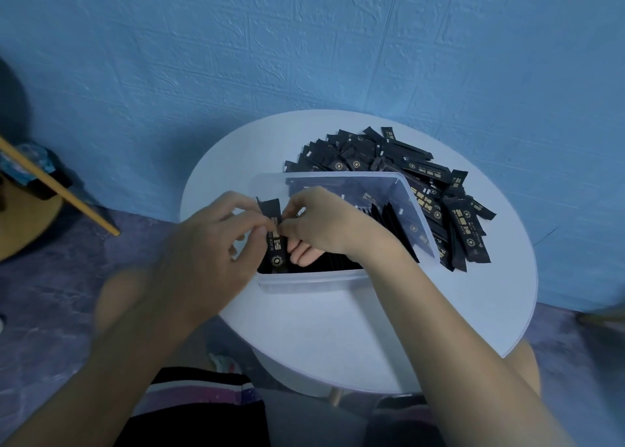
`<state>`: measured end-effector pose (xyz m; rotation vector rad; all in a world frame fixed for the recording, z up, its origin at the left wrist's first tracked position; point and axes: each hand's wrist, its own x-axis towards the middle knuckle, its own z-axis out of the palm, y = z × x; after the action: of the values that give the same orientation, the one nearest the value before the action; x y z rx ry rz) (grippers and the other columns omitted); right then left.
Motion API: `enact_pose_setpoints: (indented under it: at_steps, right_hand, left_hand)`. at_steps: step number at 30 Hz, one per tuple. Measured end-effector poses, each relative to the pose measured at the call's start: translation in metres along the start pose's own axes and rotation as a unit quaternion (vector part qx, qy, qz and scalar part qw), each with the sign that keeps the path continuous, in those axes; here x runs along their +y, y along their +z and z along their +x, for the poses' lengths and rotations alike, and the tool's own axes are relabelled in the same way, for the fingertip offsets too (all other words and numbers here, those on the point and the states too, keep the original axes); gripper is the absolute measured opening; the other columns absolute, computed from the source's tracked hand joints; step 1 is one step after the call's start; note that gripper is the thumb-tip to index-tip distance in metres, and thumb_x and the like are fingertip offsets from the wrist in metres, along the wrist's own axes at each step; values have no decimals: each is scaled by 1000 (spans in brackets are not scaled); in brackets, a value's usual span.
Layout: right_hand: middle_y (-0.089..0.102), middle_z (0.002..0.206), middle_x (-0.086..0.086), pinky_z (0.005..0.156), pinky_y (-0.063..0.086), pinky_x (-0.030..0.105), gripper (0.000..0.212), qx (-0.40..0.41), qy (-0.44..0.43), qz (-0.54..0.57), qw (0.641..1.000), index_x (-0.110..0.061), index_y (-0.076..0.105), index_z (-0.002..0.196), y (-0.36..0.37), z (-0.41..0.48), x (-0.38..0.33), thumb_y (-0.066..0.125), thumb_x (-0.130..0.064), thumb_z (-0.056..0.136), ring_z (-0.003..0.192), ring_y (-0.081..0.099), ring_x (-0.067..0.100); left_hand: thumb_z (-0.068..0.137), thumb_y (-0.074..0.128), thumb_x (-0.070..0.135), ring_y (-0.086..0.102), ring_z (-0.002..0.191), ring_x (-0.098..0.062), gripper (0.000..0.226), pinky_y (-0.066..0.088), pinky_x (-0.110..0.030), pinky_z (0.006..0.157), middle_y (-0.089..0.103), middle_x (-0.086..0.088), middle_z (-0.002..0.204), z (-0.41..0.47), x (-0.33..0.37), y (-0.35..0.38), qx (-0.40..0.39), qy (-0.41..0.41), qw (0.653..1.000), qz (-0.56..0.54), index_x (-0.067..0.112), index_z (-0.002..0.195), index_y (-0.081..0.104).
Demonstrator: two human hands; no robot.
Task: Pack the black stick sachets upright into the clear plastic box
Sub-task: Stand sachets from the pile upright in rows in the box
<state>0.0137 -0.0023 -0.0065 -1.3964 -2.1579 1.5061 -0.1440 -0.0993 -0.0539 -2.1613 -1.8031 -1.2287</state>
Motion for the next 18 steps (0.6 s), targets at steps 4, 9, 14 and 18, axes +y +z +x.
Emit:
enact_pose_setpoints:
  at_steps: [4, 9, 14, 18]
  right_hand:
    - [68, 67, 11, 57, 60, 26, 26, 12, 13, -40, 999, 7, 67, 99, 0, 4, -2, 60, -18, 96, 53, 65, 16]
    - [67, 66, 11, 53, 56, 23, 23, 2, 20, -56, 998, 2, 66, 90, -3, 9, -3, 58, -18, 98, 49, 62, 13]
    - [68, 76, 17, 54, 57, 22, 26, -40, -3, -15, 999, 8, 67, 101, -2, 9, -4, 61, -18, 100, 59, 66, 17]
    - [71, 83, 19, 60, 61, 26, 25, -32, -12, 19, 999, 2, 60, 117, -3, 10, -6, 65, -11, 97, 64, 69, 20]
  left_hand:
    - [99, 47, 25, 62, 78, -10, 32, 53, -31, 62, 62, 6, 99, 1, -3, 1, -3, 23, 1000, -9, 11, 89, 75]
    - [100, 48, 29, 62, 78, -11, 37, 48, -23, 64, 62, 5, 98, -3, -4, 3, -10, 28, 999, -12, 14, 84, 78]
    - [99, 50, 28, 63, 80, -13, 35, 50, -28, 68, 65, 2, 96, -2, -6, 1, -22, 35, 999, -23, 13, 89, 80]
    - [97, 52, 31, 62, 82, -11, 34, 52, -27, 70, 63, 3, 98, -4, -6, -1, -29, 30, 999, -35, 12, 90, 80]
